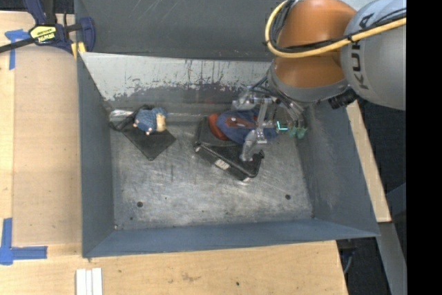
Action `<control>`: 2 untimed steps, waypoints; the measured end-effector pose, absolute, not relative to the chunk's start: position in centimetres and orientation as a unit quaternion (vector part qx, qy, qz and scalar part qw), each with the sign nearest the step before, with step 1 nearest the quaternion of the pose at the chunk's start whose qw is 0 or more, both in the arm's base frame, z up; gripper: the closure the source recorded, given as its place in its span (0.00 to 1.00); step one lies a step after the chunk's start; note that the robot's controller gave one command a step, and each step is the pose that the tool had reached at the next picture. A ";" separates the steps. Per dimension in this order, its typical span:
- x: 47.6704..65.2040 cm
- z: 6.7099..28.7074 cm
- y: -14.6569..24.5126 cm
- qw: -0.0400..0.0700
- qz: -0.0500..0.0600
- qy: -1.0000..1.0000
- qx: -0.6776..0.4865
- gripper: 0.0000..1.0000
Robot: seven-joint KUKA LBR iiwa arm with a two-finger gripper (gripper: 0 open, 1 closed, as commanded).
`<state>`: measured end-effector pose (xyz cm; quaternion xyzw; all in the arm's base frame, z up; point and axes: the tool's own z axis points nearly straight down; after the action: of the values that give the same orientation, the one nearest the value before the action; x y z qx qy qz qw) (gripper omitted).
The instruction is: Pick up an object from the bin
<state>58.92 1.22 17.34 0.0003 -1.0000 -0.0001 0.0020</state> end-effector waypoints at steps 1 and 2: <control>60.7 11.7 0.0 -0.001 -0.001 -0.999 -0.049 0.00; 63.1 11.5 0.8 0.000 0.000 -0.994 -0.109 0.00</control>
Offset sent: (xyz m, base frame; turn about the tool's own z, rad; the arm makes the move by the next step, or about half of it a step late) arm 0.0181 -0.0166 -0.0829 0.1108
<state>63.10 0.76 11.53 -0.1087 -0.9941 -0.0002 0.0000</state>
